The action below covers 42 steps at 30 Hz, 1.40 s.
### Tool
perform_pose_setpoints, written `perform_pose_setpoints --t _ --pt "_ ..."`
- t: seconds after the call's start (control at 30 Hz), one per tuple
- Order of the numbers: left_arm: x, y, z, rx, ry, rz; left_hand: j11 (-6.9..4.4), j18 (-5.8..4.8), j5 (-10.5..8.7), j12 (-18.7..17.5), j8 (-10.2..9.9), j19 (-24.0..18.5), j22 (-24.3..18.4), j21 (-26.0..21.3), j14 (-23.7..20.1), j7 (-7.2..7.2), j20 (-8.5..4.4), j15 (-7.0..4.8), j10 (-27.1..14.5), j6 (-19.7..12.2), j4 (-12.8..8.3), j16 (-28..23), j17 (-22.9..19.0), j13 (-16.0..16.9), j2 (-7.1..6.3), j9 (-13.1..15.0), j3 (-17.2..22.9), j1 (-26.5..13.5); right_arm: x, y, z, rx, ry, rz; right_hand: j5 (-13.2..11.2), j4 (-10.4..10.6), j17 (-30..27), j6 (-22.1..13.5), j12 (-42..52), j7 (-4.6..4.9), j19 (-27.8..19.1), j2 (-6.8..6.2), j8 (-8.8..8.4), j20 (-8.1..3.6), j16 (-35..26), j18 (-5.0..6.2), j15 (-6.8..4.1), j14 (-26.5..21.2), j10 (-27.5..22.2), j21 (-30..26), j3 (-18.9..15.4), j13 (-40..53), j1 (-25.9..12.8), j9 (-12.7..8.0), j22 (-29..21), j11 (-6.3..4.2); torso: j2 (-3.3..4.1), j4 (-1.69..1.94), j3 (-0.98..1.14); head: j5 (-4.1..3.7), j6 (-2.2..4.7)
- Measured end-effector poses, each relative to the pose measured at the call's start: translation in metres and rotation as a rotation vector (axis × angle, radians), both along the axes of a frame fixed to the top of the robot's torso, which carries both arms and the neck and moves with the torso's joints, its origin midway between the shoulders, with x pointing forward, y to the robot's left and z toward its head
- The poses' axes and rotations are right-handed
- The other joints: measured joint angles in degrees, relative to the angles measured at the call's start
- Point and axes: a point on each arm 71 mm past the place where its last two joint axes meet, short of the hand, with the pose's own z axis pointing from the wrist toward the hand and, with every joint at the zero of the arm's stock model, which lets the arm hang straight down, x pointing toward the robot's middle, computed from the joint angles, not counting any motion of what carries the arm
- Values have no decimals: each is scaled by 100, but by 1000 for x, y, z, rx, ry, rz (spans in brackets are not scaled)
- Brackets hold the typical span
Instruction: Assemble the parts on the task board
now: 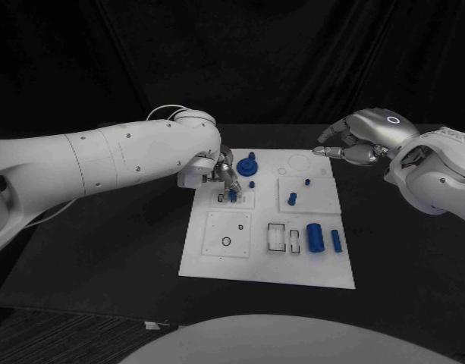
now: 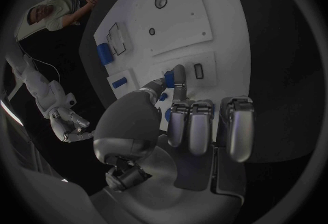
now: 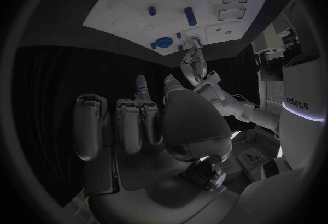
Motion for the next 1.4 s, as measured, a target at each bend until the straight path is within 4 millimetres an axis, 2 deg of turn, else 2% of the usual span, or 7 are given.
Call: perform_pose_setpoints --t 1.4 --pt "3 0 0 -9 -4 10 11 0 -2 0 -49 0 0 -77 0 21 1 0 -10 -61 -22 0 -2 0 -30 36 116 -31 -4 -3 -6 1 14 -3 21 0 0 0 0 0 0 -1 0 0 0 0 0 0 0 0 0 0 46 -3 -2 0 0 1 -1 5 0"
